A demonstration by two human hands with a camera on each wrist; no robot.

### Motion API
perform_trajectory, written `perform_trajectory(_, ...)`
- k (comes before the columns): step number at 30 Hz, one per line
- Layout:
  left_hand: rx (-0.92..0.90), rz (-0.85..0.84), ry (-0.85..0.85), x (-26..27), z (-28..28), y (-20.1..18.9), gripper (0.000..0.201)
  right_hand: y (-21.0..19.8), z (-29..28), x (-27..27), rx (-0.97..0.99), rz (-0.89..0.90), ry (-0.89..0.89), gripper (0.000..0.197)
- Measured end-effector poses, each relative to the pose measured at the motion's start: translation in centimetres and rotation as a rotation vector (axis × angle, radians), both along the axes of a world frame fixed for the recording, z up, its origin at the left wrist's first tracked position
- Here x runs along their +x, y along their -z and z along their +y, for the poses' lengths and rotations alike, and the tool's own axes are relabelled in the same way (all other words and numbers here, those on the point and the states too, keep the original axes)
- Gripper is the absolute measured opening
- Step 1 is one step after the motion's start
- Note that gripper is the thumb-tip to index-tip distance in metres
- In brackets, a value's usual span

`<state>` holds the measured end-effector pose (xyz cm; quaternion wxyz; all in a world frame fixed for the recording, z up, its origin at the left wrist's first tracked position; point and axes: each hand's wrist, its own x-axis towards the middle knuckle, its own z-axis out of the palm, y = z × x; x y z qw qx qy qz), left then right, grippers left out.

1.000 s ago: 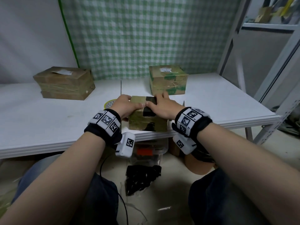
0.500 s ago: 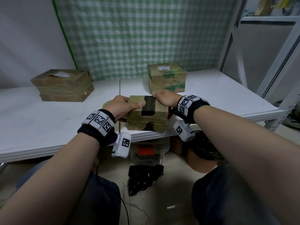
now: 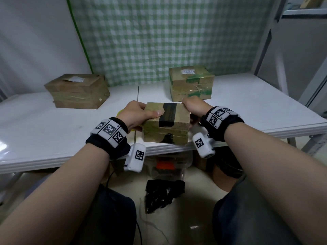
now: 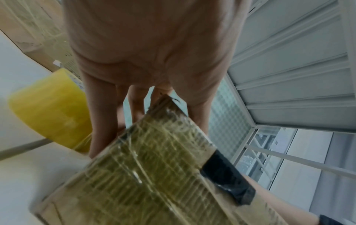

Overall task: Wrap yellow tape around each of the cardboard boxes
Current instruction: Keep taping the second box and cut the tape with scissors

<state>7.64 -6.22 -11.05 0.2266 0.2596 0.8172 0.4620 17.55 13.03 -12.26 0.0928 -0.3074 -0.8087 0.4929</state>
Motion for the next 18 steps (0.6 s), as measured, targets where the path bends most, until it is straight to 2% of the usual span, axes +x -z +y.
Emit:
perform_trajectory(5,0.23,0.013,-0.082,-0.2,0.8,-1.2,0.004,-2.1,0.3,1.0,0.056,0.182,0.047,0.041)
perform_trajectory(6,0.291,0.006,-0.116,-0.4,0.9,-1.5,0.005,-2.4,0.5,1.1,0.07,0.231,0.061,0.043)
perform_trajectory(10,0.431,0.043,-0.233,-1.4,1.4,-2.1,0.026,-2.8,1.1,0.5,0.096,0.379,0.119,0.037)
perform_trajectory(18,0.462,0.01,-0.199,-1.8,1.6,-1.3,0.053,-2.4,0.3,-1.3,0.095,0.421,0.162,0.037)
